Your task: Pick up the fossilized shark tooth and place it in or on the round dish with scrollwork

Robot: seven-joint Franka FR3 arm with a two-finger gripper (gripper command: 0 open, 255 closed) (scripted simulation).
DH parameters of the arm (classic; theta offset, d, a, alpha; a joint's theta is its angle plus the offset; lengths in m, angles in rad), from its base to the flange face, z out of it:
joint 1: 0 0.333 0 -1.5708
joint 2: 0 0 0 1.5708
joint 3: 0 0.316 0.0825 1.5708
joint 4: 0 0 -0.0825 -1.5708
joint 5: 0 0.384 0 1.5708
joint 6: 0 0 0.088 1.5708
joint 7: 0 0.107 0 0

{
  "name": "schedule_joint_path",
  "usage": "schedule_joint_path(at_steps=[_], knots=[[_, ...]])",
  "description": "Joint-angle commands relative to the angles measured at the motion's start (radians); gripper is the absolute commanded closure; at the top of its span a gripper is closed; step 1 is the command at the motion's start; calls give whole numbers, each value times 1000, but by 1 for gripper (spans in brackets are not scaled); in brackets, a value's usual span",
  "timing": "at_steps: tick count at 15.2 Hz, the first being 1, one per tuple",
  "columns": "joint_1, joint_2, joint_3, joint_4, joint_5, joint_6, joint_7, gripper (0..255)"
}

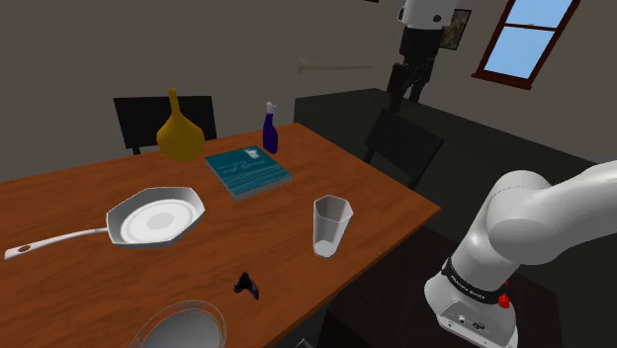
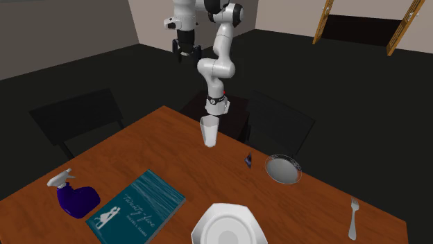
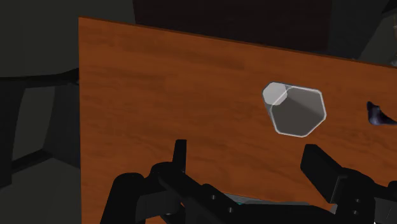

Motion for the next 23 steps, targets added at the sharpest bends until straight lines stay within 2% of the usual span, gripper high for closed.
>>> schedule_joint_path(at_steps=[1, 12, 23], knots=[[0, 0, 0, 0, 0, 0, 0, 0], [75, 150, 118, -149, 123, 272, 126, 0], [146, 432, 243, -159, 207, 555, 236, 0]])
